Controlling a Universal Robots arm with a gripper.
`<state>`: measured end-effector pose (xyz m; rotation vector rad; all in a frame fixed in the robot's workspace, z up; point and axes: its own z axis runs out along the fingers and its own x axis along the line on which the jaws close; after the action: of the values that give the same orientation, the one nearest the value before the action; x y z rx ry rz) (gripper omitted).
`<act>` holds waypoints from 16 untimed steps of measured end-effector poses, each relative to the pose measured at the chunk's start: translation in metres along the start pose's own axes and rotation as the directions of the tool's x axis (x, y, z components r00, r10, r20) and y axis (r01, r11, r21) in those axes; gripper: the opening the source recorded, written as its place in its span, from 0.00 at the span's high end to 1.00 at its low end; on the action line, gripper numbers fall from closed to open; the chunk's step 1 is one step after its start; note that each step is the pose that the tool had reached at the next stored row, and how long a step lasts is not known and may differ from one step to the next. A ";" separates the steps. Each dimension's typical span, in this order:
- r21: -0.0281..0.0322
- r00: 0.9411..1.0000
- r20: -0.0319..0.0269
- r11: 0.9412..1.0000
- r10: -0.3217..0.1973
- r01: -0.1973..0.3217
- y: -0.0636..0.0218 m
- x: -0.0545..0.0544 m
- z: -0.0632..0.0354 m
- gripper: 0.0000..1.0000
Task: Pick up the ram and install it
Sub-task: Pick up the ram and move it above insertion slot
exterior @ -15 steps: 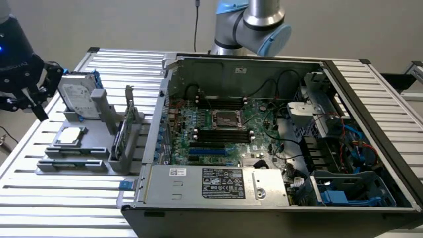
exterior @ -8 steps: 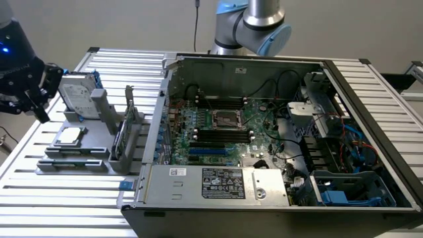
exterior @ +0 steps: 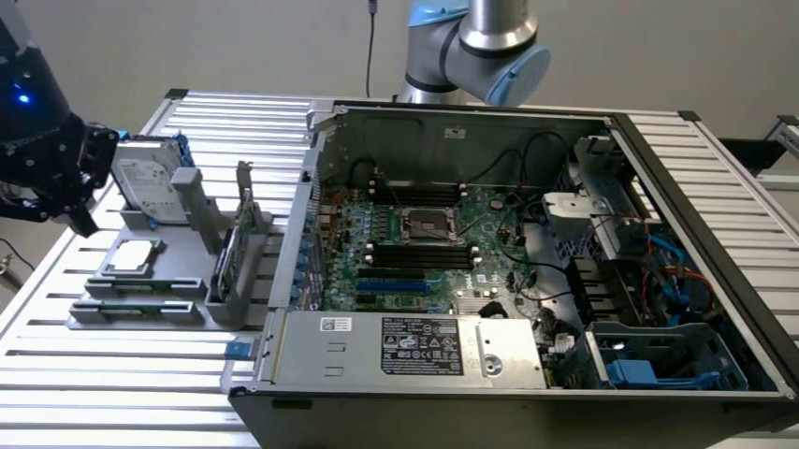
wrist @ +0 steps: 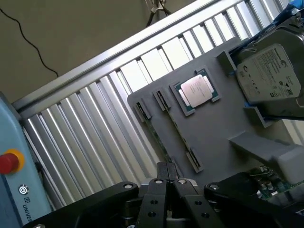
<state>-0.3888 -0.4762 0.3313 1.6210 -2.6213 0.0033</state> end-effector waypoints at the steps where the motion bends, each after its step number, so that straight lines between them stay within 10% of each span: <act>1: 0.002 1.000 0.000 1.000 -0.018 0.018 -0.0001 0.000 0.0009 0.89; 9: 0.018 0.987 -0.002 0.987 -0.162 0.162 -0.0003 0.000 0.0078 0.89; 16: 0.031 0.958 -0.005 0.958 -0.286 0.286 -0.0005 -0.001 0.0148 0.89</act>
<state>-0.3887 -0.4762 0.3165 1.9942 -2.3718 0.0319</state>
